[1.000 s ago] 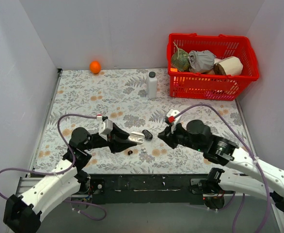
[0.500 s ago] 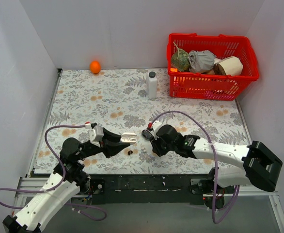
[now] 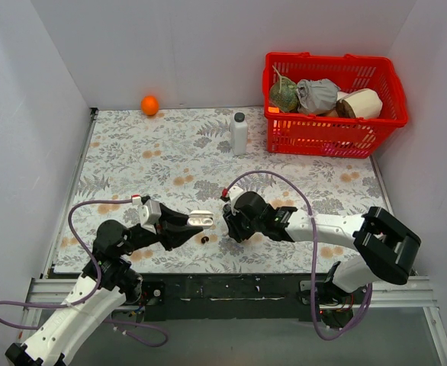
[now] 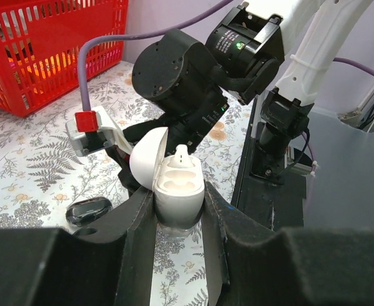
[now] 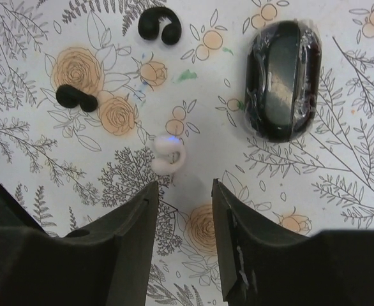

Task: Insert the wireless bluetooth earbuds into the charging case
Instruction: Pick up the earbud from the center of the board.

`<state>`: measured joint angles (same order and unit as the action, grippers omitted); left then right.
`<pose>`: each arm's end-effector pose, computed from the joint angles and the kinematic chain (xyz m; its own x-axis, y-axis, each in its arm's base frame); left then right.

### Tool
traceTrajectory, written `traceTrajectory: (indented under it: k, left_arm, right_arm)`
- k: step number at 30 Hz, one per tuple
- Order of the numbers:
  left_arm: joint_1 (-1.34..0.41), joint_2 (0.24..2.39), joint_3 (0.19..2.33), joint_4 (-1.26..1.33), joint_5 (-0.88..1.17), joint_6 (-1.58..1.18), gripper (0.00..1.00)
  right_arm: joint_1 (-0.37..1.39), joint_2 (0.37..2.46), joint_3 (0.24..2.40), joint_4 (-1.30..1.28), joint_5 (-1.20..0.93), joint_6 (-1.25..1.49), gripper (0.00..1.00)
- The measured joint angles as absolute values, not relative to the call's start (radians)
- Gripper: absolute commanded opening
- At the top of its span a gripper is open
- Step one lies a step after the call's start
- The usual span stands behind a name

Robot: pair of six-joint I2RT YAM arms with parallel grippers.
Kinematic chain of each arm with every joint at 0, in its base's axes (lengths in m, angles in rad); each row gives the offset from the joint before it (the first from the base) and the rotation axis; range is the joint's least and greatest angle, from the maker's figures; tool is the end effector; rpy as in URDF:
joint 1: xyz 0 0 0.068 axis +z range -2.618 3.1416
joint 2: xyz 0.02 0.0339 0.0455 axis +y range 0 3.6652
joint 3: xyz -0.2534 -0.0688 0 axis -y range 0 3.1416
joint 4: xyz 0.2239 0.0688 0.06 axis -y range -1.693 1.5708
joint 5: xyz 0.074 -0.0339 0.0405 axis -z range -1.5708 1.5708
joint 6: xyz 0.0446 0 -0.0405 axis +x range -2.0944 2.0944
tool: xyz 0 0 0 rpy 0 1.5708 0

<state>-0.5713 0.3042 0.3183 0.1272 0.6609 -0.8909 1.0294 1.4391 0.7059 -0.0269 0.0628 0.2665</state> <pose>0.0772 -0.0822 0.2679 -0.6550 -0.3087 -0.6897 0.6819 0.1517 -0.7155 0.1462 0.2378 0.1778 -0.5616 -0.4239 -0.7106 -0.7090 0.6893 0.1492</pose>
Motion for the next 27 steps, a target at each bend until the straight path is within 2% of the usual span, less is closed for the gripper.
traceTrajectory:
  k: [1, 3, 4, 5, 6, 27]
  left_arm:
    - [-0.571, 0.304, 0.318, 0.126, 0.661, -0.891, 0.00]
    - [-0.571, 0.303, 0.318, 0.125, 0.660, -0.891, 0.00]
    - [-0.571, 0.303, 0.318, 0.123, 0.659, -0.891, 0.00]
    - [-0.571, 0.301, 0.318, 0.121, 0.659, -0.891, 0.00]
    - [-0.571, 0.299, 0.317, 0.118, 0.657, -0.891, 0.00]
    - [-0.571, 0.286, 0.307, 0.113, 0.654, -0.894, 0.00]
  right_arm:
    - [1.029, 1.449, 0.717, -0.023, 0.060, 0.266, 0.47]
    - [1.029, 1.468, 0.733, -0.015, 0.052, 0.267, 0.32]
    - [1.029, 1.472, 0.735, -0.007, 0.047, 0.266, 0.21]
    - [1.029, 1.472, 0.735, -0.001, 0.041, 0.268, 0.05]
    - [1.029, 1.472, 0.735, 0.004, 0.031, 0.268, 0.01]
    - [1.054, 1.545, 0.729, 0.075, -0.107, 0.315, 0.01]
